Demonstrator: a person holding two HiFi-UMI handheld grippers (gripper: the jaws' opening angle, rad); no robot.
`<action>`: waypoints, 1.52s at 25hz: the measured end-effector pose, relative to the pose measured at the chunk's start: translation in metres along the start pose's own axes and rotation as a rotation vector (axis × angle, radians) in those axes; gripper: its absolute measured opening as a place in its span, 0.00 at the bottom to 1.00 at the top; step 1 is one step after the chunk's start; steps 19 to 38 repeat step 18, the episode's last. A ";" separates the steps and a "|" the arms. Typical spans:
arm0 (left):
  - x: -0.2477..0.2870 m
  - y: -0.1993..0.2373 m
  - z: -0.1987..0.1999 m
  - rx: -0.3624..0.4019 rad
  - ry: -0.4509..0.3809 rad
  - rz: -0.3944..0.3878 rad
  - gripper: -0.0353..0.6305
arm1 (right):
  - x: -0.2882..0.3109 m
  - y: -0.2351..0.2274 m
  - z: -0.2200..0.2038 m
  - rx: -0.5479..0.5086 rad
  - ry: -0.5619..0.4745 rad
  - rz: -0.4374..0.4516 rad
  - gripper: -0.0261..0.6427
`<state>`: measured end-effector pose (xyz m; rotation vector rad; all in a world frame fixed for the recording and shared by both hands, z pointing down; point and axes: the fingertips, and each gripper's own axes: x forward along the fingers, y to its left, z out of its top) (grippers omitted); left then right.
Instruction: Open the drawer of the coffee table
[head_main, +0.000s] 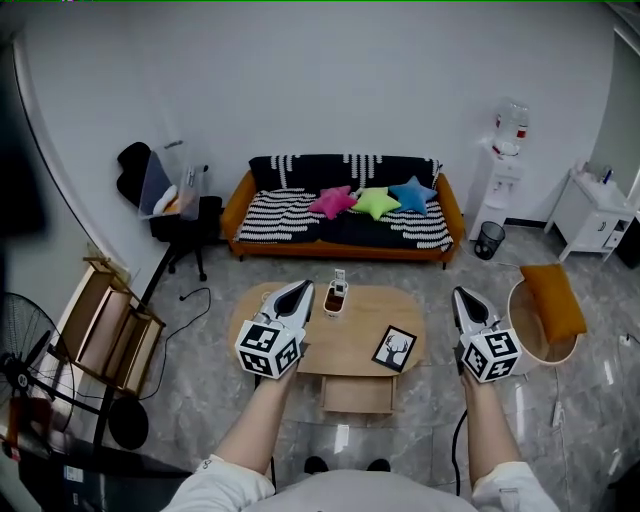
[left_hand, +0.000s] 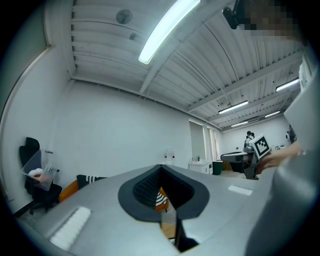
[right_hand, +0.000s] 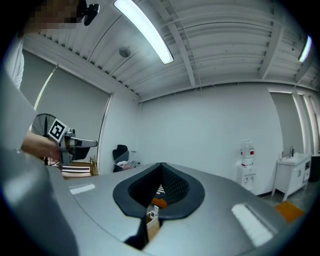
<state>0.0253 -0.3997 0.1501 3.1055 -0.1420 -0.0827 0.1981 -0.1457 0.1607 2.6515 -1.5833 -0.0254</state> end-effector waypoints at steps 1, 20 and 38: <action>-0.002 0.000 0.000 0.001 0.001 0.001 0.05 | -0.001 0.001 -0.001 -0.002 0.002 0.001 0.04; -0.006 -0.017 -0.003 0.004 -0.001 0.009 0.05 | -0.022 -0.007 0.008 -0.033 -0.013 -0.002 0.04; -0.006 -0.017 -0.003 0.004 -0.001 0.009 0.05 | -0.022 -0.007 0.008 -0.033 -0.013 -0.002 0.04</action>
